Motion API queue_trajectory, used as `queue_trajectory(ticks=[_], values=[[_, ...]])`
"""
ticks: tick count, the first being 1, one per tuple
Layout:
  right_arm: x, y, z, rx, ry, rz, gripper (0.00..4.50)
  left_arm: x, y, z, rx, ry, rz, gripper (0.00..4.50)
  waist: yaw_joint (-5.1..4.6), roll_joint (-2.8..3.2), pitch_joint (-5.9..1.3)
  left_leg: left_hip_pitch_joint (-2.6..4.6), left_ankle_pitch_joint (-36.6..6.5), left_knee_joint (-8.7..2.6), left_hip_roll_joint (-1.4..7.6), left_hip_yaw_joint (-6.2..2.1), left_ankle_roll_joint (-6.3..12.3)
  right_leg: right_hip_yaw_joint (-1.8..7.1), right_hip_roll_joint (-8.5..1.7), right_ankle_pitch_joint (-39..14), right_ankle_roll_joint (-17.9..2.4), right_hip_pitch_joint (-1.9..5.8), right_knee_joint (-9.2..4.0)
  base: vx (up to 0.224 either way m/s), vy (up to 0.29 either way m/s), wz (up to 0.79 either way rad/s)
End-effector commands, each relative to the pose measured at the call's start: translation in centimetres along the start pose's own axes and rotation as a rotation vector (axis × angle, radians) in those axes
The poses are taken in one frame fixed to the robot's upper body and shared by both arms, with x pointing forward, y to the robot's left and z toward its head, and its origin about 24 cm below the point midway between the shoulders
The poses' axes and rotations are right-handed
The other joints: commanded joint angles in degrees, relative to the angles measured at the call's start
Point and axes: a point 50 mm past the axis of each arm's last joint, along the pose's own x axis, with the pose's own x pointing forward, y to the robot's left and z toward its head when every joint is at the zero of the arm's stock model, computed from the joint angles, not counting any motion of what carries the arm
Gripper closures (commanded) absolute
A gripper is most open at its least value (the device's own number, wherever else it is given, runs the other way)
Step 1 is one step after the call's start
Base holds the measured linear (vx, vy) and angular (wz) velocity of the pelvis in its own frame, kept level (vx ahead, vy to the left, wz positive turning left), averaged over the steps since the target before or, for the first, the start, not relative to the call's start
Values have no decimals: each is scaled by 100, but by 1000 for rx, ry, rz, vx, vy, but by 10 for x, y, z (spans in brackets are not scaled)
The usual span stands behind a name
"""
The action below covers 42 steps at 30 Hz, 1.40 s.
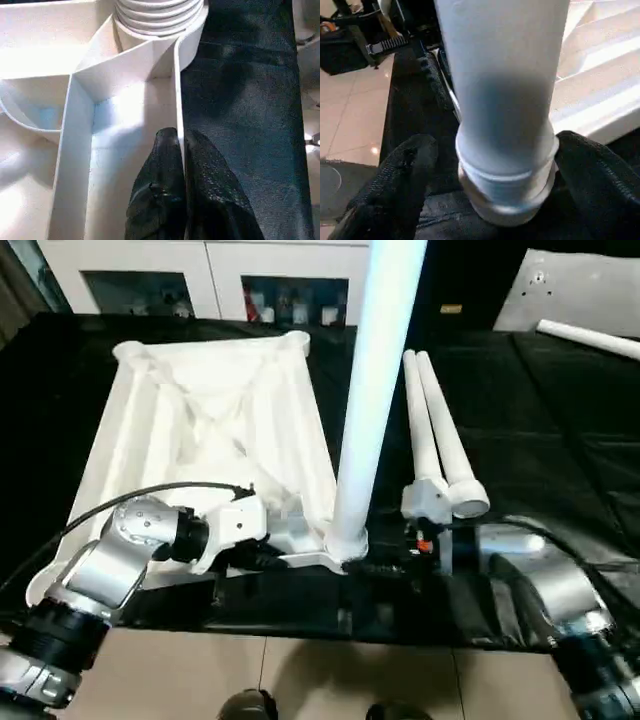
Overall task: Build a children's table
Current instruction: Rotate leg to tighten
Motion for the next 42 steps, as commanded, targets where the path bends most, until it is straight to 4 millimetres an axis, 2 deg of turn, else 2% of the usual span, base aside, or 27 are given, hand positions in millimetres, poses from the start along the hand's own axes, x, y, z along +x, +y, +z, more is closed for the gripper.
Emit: queue_trajectory(ticks=[1,5,11,19,20,23,24,25,26,27,28,29,31,34,36,37,39,41,42], values=[[4,0,-2,-6,15,27,78,4,-2,6,54,5,-52,450,-9,58,-405,124,-662,-319,254,-52,321,176,-373,513,-1704,241,-293,0,0,0],[7,-5,-1,5,18,52,113,5,-2,5,56,8,-61,450,8,56,-422,110,-479,-292,246,-48,392,165,-363,814,-1754,250,-257,0,0,0],[11,-8,-2,18,17,88,161,5,-2,4,57,9,-68,450,25,53,-416,109,-580,-296,254,-47,384,160,-370,634,-1766,248,-260,0,0,0],[12,-2,-7,50,17,124,175,6,-2,3,31,-9,-51,450,39,61,-407,113,-660,-296,257,-46,331,167,-370,528,-1748,237,-265,0,0,0],[13,1,-9,71,9,126,175,6,-3,4,6,-29,-28,450,42,79,-398,114,-705,-301,260,-45,308,167,-368,489,-1742,233,-272,0,0,0],[18,12,-13,148,-53,74,175,8,-2,7,-97,-93,101,450,67,68,-385,119,-762,-316,285,-50,288,180,-381,485,-1726,229,-280,0,0,0],[22,13,-13,167,-76,28,175,10,-2,10,-131,-121,142,450,73,77,-356,117,-824,-331,276,-58,279,174,-375,339,-1705,205,-298,0,0,0],[28,15,-14,191,-100,-23,175,12,-3,14,-174,-156,185,450,50,78,-329,110,-944,-359,280,-54,202,182,-372,135,-1678,191,-312,0,0,0],[33,17,-14,207,-113,-63,176,15,-4,18,-207,-176,216,450,41,73,-316,127,-1209,-378,276,-62,110,181,-384,-306,-1625,179,-360,0,0,0],[40,19,-15,236,-133,-121,176,19,-6,22,-243,-194,257,450,17,55,-299,122,-1272,-398,283,-56,45,194,-389,-445,-1588,180,-365,0,0,0],[46,21,-15,264,-149,-159,176,23,-7,25,-260,-202,283,450,-36,54,-274,93,-1388,-424,273,-75,-35,197,-399,-762,-1525,179,-390,0,0,0],[49,21,-15,278,-157,-178,176,25,-8,27,-270,-206,294,450,-104,17,-262,95,-1502,-432,252,-88,-61,203,-391,-1061,-1416,175,-424,0,0,0],[61,21,-12,317,-178,-239,176,36,-10,35,-307,-224,338,450,-172,35,-247,90,-1505,-426,249,-83,-61,223,-387,-1160,-1341,155,-446,0,0,0],[80,21,-3,355,-192,-331,176,53,-8,52,-380,-244,446,450,-215,-1,-228,77,-1373,-424,237,-80,-24,236,-380,-1278,-1212,138,-487,0,0,0],[86,19,0,376,-191,-386,176,59,-4,60,-402,-256,498,450,-213,-4,-237,75,-1241,-422,232,-80,12,231,-368,-1154,-1152,135,-491,0,0,0],[89,18,1,391,-190,-421,176,61,-3,64,-414,-258,523,450,-217,0,-255,77,-1080,-414,226,-72,51,230,-356,-901,-1148,139,-485,0,0,0],[92,16,1,388,-176,-492,176,68,-2,72,-418,-255,553,450,-202,1,-297,71,-732,-386,221,-69,131,219,-340,-305,-1180,165,-439,0,0,0],[88,15,-3,358,-171,-530,176,71,-3,71,-381,-218,556,450,-172,3,-337,38,-183,-333,199,-68,317,199,-325,764,-1224,210,-349,0,0,0],[87,15,-4,347,-171,-529,141,71,-4,70,-378,-210,552,450,-168,3,-336,32,-113,-328,196,-68,362,194,-324,951,-1249,215,-332,0,0,0]])
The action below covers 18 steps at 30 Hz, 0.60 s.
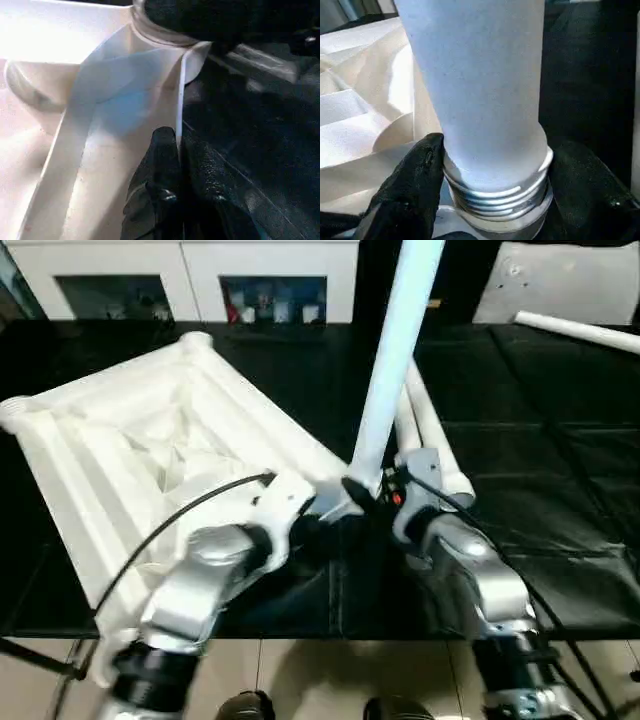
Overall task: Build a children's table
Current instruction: Rotate leg to tighten
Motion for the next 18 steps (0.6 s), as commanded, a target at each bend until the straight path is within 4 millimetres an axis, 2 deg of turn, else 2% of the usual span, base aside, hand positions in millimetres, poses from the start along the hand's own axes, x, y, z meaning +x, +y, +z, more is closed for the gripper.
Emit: queue_trajectory(ticks=[1,3,4,5,7,9,10,11,12,13,14,15,16,18], values=[[6,47,-26,51,91,221,120,6,-7,19,68,-68,3,450,16,5,-354,75,-104,-295,196,-78,402,175,-331,1106,-1278,263,-286,0,0,0],[3,38,-25,48,71,181,104,2,-2,12,111,-35,8,450,22,-1,-332,79,-353,-315,204,-80,420,169,-346,879,-1273,265,-323,0,0,0],[0,29,-22,20,52,156,101,-2,5,7,122,-12,19,450,9,13,-318,79,-547,-338,211,-82,376,166,-351,576,-1246,264,-346,0,0,0],[0,29,-22,20,52,156,95,-2,5,7,122,-12,19,450,-4,12,-304,88,-702,-353,223,-81,313,169,-357,301,-1231,253,-366,0,0,0],[-4,19,-15,-12,20,145,62,-9,16,2,148,9,23,450,-27,26,-293,97,-852,-376,229,-88,215,172,-351,-28,-1197,243,-389,0,0,0],[-6,12,-10,-29,-5,142,53,-13,22,-1,169,18,10,450,-45,28,-291,100,-955,-380,227,-87,159,181,-348,-186,-1197,233,-401,0,0,0],[-9,6,-5,-48,-24,143,43,-17,27,-4,182,28,-8,450,-33,7,-297,101,-967,-377,219,-88,147,186,-353,-268,-1178,243,-411,0,0,0],[-12,2,-1,-65,-39,156,43,-20,31,-6,196,35,-13,450,-40,3,-304,94,-947,-370,217,-77,148,192,-348,-234,-1183,239,-397,0,0,0],[-12,2,-1,-65,-39,156,18,-20,31,-6,196,35,-13,450,-34,20,-308,107,-889,-365,223,-71,165,196,-339,-113,-1192,223,-389,0,0,0],[-17,-5,4,-100,-54,200,18,-25,38,-9,215,48,-44,450,-14,16,-321,109,-746,-348,221,-67,188,193,-329,125,-1209,234,-366,0,0,0],[-20,-8,7,-121,-57,239,9,-28,40,-11,231,55,-71,450,-4,-30,-336,104,-673,-338,216,-62,228,194,-329,251,-1222,248,-354,0,0,0],[-23,-11,9,-144,-54,280,4,-30,41,-11,245,53,-108,450,19,-12,-352,109,-550,-330,223,-67,292,191,-333,460,-1242,256,-317,0,0,0],[-28,-14,12,-179,-45,335,4,-33,40,-11,254,43,-171,450,18,-38,-351,99,-428,-313,214,-59,375,182,-317,695,-1276,262,-299,0,0,0],[-31,-17,14,-208,-36,383,4,-36,39,-11,278,42,-227,450,25,-34,-369,105,-240,-292,215,-46,485,180,-319,989,-1358,257,-261,0,0,0]])
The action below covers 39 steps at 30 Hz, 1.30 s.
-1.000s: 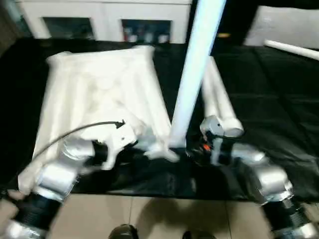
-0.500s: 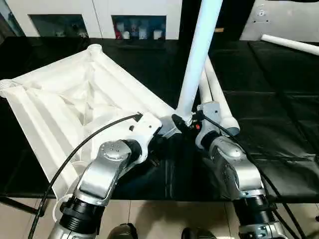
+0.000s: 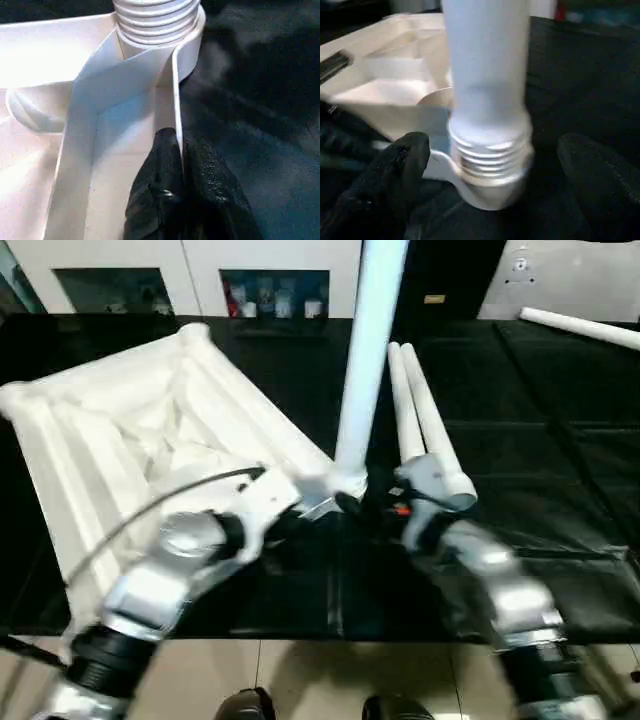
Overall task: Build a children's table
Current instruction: Rotate leg to tighten
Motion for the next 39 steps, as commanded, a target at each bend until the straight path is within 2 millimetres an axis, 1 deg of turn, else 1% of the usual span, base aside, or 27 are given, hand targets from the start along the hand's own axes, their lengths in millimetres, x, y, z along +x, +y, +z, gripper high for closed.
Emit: queue_trajectory(ticks=[1,2,4,5,7,9,10,12,13,14,16,17,20,21,22,23,24,25,26,28,29,30,31,32,34,37,39], values=[[-2,3,8,-35,-16,121,4,-2,-6,2,72,-8,-133,450,10,-16,-384,112,-259,-276,200,-48,565,179,-342,1035,-1432,295,-265,0,0,0],[-5,2,8,-64,11,194,4,-6,-7,1,117,3,-201,450,28,-21,-392,111,-284,-272,200,-60,625,170,-355,990,-1456,310,-264,0,0,0],[-7,2,8,-89,40,253,4,-8,-8,0,137,7,-256,450,39,-16,-379,126,-324,-271,214,-45,665,173,-353,904,-1496,287,-266,0,0,0],[-8,2,8,-103,56,281,4,-9,-8,0,140,10,-278,450,64,-11,-383,147,-359,-269,226,-39,660,172,-358,828,-1529,274,-266,0,0,0],[-7,-1,8,-146,85,311,4,-11,-8,-1,153,17,-327,450,96,-7,-374,153,-411,-273,231,-38,627,170,-365,639,-1570,256,-274,0,0,0],[-6,0,7,-167,115,378,4,-13,-9,-1,177,28,-387,450,102,-10,-367,152,-464,-278,232,-33,588,172,-369,527,-1595,254,-272,0,0,0],[-5,0,7,-174,131,415,4,-13,-9,-2,190,34,-413,450,127,-13,-370,160,-526,-278,237,-30,554,175,-371,409,-1592,256,-274,0,0,0],[-5,0,7,-174,131,415,4,-13,-9,-2,190,34,-413,450,141,-13,-370,153,-505,-279,243,-31,542,180,-377,465,-1592,256,-265,0,0,0],[-5,2,7,-171,138,451,4,-14,-9,-2,205,41,-426,450,142,-18,-375,147,-496,-276,240,-32,537,178,-374,484,-1591,262,-261,0,0,0],[-5,3,6,-162,149,484,21,-14,-8,-3,217,49,-435,450,141,-40,-370,133,-520,-277,230,-38,545,170,-377,438,-1583,269,-260,0,0,0],[-4,4,4,-147,167,537,33,-14,-7,-4,234,59,-450,450,131,-37,-366,136,-586,-283,237,-39,525,170,-384,329,-1579,264,-274,0,0,0],[-4,5,3,-144,171,545,44,-13,-6,-4,236,61,-451,450,123,-63,-359,137,-617,-284,236,-32,529,172,-377,272,-1577,260,-281,0,0,0],[-4,6,2,-135,185,585,68,-13,-5,-6,245,68,-454,450,134,-49,-359,136,-643,-285,246,-35,516,175,-387,192,-1586,256,-278,0,0,0],[-3,7,1,-132,190,601,79,-13,-4,-6,248,69,-455,450,130,-67,-362,131,-607,-282,243,-33,523,176,-384,231,-1583,259,-275,0,0,0],[-2,7,1,-128,193,609,79,-13,-4,-6,250,69,-455,450,132,-57,-373,133,-524,-276,241,-38,545,174,-386,323,-1602,259,-262,0,0,0],[-2,7,1,-125,194,616,95,-13,-3,-6,251,68,-456,450,133,-61,-372,129,-501,-268,236,-31,561,173,-380,377,-1615,257,-258,0,0,0],[-2,7,1,-125,194,616,95,-13,-3,-6,251,68,-456,450,134,-60,-375,129,-497,-267,236,-31,568,173,-384,389,-1626,261,-255,0,0,0],[-2,7,1,-125,194,616,111,-13,-3,-6,251,68,-456,450,136,-58,-374,129,-494,-267,238,-32,574,173,-384,389,-1630,257,-257,0,0,0],[0,7,1,-108,185,625,118,-14,-2,-6,253,67,-457,450,137,-68,-376,126,-492,-264,233,-30,585,170,-381,383,-1630,262,-253,0,0,0],[1,7,1,-89,175,636,130,-14,0,-7,251,68,-457,450,144,-53,-375,131,-529,-267,237,-30,572,169,-385,283,-1631,254,-261,0,0,0],[1,7,1,-89,175,636,136,-14,0,-7,251,68,-457,450,145,-59,-381,133,-528,-266,241,-29,561,171,-388,285,-1635,260,-259,0,0,0],[1,8,1,-82,172,641,159,-14,0,-8,250,69,-456,450,146,-58,-377,129,-525,-269,245,-32,556,169,-386,292,-1638,259,-257,0,0,0],[1,9,1,-69,171,648,167,-14,1,-9,249,71,-455,450,149,-59,-377,130,-527,-269,241,-31,556,168,-382,296,-1637,257,-258,0,0,0],[1,9,0,-62,171,653,170,-15,1,-9,248,72,-455,450,152,-49,-390,134,-515,-266,245,-33,558,167,-387,330,-1644,261,-250,0,0,0],[0,12,-2,-27,169,673,177,-15,1,-11,240,76,-456,450,157,-35,-385,135,-512,-267,244,-34,558,165,-383,339,-1656,257,-252,0,0,0],[-1,15,-4,2,164,685,181,-15,1,-11,227,66,-450,450,163,-42,-386,133,-525,-267,246,-30,547,165,-382,349,-1672,256,-250,0,0,0],[-2,23,-7,62,141,684,181,-12,0,-7,168,24,-388,450,173,-27,-391,137,-550,-267,251,-29,517,167,-383,351,-1681,256,-247,0,0,0]])
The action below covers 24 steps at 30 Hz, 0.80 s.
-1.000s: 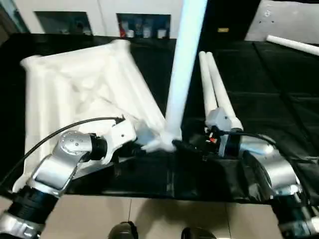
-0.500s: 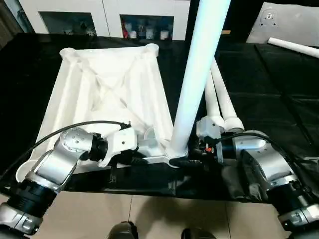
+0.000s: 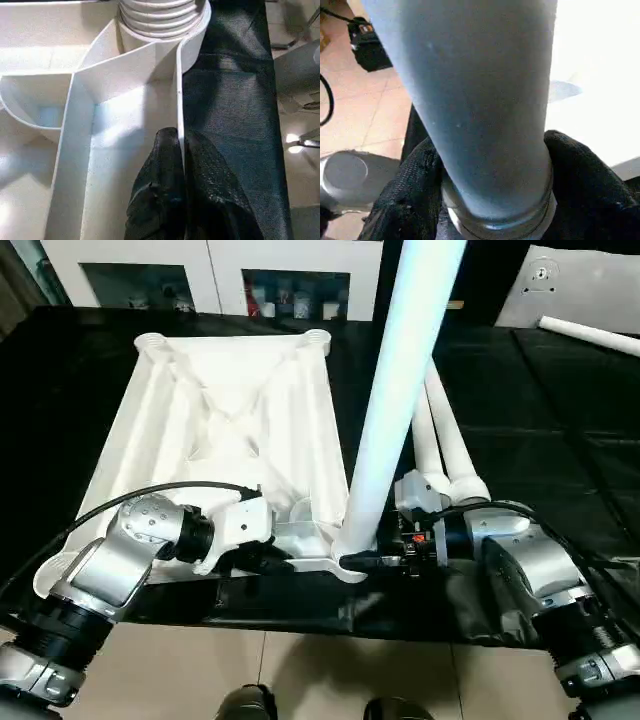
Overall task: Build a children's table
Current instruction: Rotate leg to tighten
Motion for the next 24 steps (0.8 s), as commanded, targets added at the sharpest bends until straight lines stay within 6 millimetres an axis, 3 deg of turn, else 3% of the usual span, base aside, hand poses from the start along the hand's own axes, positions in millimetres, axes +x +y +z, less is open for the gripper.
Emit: queue_trajectory(ticks=[1,6,7,8,9,11,12,14,15,21,23,24], values=[[9,12,-2,49,-53,78,182,4,0,1,-32,-19,39,450,-7,0,-400,153,-560,-317,262,-33,480,171,-372,392,-1675,250,-291,0,0,0],[23,16,-3,101,-113,-17,182,10,2,11,-122,-96,169,450,13,-1,-362,138,-732,-348,265,-31,376,185,-387,95,-1635,238,-327,0,0,0],[37,14,-3,152,-154,-150,183,19,3,22,-202,-167,285,450,-4,-10,-345,153,-959,-369,257,-38,219,195,-395,-435,-1533,227,-369,0,0,0],[37,14,-3,152,-154,-150,183,19,3,22,-202,-167,285,450,-33,-18,-315,133,-999,-393,264,-38,153,200,-389,-549,-1519,222,-379,0,0,0],[43,13,-2,178,-169,-205,183,22,3,27,-235,-192,333,450,-52,-27,-318,143,-1187,-400,235,-57,56,196,-402,-1004,-1418,226,-425,0,0,0],[62,10,0,250,-205,-339,183,39,4,41,-317,-238,473,450,-184,-45,-313,128,-1194,-413,243,-61,-42,210,-396,-1146,-1334,219,-447,0,0,0],[69,10,2,269,-213,-382,183,45,5,47,-348,-253,526,450,-184,-45,-313,128,-1194,-413,243,-61,-42,210,-396,-1146,-1334,219,-447,0,0,0],[76,10,4,284,-217,-424,183,52,7,54,-377,-268,571,450,-211,-93,-323,116,-1043,-383,198,-51,67,223,-388,-1255,-1150,217,-495,0,0,0],[80,10,4,291,-216,-450,183,56,9,57,-388,-273,599,450,-203,-111,-334,117,-984,-374,189,-46,113,223,-377,-1193,-1119,217,-500,0,0,0],[89,3,2,322,-181,-670,183,69,19,72,-384,-261,719,450,-165,-58,-395,116,-358,-348,183,-43,346,195,-326,104,-1162,241,-400,0,0,0],[82,-2,3,309,-206,-742,127,68,18,71,-341,-208,722,450,-144,-21,-400,102,-236,-336,188,-51,434,189,-331,549,-1196,257,-355,0,0,0],[82,-2,3,309,-206,-742,127,68,18,71,-341,-208,722,450,-149,-29,-399,96,-230,-336,187,-48,454,184,-325,615,-1200,258,-360,0,0,0]])
